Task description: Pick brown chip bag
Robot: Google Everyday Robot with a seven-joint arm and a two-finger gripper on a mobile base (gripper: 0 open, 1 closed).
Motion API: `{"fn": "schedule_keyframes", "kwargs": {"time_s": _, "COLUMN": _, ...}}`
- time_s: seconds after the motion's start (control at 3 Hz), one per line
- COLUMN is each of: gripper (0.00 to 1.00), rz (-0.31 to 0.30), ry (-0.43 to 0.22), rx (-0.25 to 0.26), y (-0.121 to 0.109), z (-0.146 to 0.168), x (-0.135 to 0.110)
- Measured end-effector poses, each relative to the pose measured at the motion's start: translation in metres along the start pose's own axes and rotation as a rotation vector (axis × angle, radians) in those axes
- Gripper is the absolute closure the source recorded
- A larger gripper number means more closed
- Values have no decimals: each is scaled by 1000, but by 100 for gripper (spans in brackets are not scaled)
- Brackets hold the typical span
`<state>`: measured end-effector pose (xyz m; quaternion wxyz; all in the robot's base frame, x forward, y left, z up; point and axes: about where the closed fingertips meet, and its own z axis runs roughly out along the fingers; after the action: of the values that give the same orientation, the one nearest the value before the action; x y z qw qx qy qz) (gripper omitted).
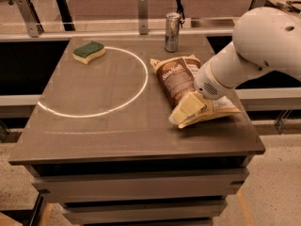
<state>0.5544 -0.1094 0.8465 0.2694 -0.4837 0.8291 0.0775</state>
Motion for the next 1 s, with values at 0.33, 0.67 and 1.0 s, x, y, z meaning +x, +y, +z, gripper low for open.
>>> {"fn": "schedule_keyframes", "kwargs": {"time_s": 0.33, "gripper": 41, "rz": 19, "ry": -11, "rx": 21, "y": -10, "z": -4, "x": -4}}
{"fn": "schedule_keyframes", "kwargs": {"time_s": 0.67, "gripper": 64, "rz": 20, "ry": -51, "rx": 54, "y": -21, "z": -26, "x": -18}}
{"fn": "schedule_keyframes", "kwargs": {"time_s": 1.0, "gripper": 87, "rz": 13, "ry": -88, "rx": 68, "y": -27, "z": -45, "x": -30}}
